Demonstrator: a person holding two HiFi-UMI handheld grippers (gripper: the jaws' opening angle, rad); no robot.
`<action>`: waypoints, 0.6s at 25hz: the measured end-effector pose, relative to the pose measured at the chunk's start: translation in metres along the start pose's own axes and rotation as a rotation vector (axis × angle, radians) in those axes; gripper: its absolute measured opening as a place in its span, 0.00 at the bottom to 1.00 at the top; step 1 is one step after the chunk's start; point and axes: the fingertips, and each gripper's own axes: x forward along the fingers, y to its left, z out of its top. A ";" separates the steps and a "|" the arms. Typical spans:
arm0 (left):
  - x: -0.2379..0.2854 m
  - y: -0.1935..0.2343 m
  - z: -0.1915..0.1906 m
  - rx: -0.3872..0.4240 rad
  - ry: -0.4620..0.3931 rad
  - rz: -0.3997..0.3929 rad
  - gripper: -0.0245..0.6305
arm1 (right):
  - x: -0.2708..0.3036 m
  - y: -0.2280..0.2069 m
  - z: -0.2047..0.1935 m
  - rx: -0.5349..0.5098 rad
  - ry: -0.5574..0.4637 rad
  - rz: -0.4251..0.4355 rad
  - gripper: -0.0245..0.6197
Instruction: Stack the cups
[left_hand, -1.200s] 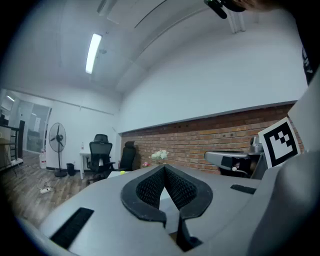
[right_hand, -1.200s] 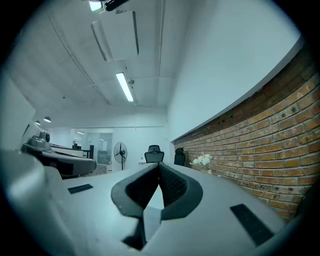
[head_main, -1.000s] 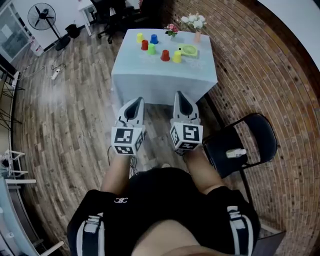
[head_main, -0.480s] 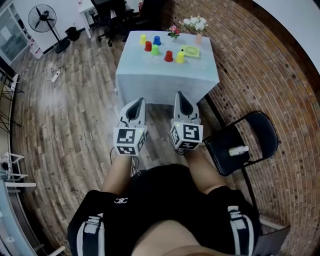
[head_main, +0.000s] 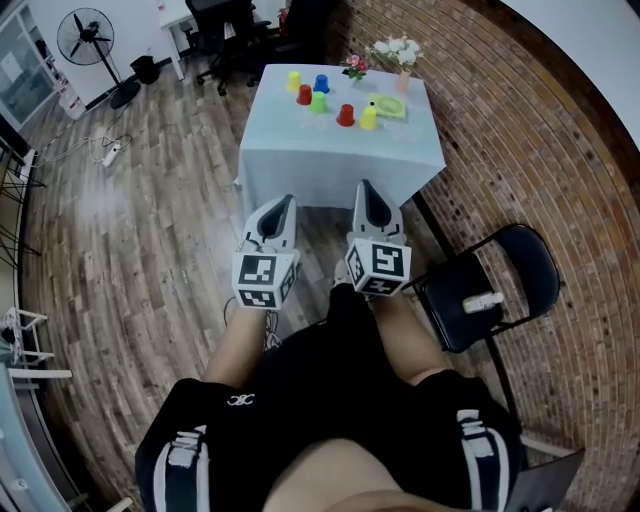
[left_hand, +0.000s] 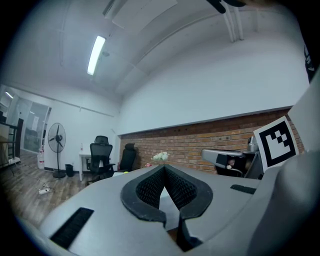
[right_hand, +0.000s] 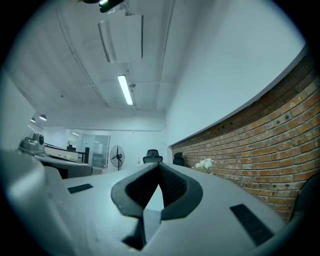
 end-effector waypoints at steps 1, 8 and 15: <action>0.001 0.002 0.000 0.002 -0.002 -0.001 0.04 | 0.003 0.000 0.000 0.001 -0.004 -0.002 0.04; 0.036 0.021 -0.003 0.027 -0.013 -0.011 0.04 | 0.043 -0.012 -0.008 -0.001 -0.029 -0.010 0.04; 0.114 0.053 -0.012 0.031 0.002 0.005 0.04 | 0.121 -0.036 -0.029 -0.020 -0.029 0.000 0.04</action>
